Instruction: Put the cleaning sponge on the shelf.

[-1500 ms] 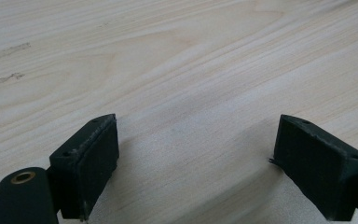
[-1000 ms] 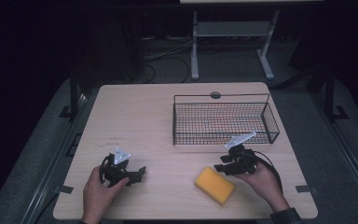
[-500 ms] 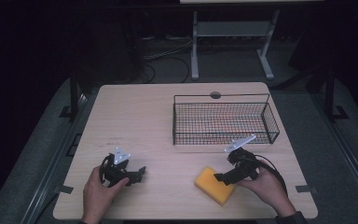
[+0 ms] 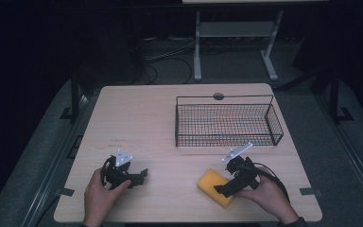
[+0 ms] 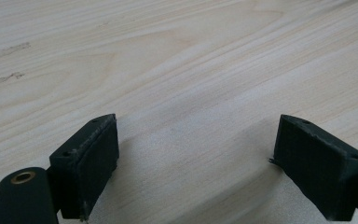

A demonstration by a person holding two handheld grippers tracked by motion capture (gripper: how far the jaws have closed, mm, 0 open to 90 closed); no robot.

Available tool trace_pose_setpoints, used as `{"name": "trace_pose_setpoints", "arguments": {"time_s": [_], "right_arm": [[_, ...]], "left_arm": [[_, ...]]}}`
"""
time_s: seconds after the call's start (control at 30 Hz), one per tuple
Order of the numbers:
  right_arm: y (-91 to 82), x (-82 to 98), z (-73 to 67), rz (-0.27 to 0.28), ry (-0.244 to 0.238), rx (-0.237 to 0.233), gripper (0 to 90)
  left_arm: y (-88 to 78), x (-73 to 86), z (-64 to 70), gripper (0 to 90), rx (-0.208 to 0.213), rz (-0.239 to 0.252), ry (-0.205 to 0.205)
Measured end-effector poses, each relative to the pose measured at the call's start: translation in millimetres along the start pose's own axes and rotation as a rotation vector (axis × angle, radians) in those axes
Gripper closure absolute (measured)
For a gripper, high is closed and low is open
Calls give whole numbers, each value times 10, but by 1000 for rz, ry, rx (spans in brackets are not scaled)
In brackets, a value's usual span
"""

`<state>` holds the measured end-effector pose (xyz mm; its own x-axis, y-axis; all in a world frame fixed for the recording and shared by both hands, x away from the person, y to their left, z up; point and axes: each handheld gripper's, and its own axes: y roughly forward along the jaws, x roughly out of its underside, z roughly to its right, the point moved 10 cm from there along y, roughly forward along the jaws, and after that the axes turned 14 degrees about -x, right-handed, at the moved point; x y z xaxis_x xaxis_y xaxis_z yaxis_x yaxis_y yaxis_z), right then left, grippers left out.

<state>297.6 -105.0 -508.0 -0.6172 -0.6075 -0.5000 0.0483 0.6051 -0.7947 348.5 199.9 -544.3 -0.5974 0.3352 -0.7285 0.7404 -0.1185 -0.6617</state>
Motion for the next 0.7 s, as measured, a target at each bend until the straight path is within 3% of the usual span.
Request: {"name": "trace_pose_setpoints", "arguments": {"time_s": [0.7], "right_arm": [[285, 48, -133, -61, -38, -22, 13]], "left_arm": [[-2, 2, 0, 132, 0, -1, 1]]}}
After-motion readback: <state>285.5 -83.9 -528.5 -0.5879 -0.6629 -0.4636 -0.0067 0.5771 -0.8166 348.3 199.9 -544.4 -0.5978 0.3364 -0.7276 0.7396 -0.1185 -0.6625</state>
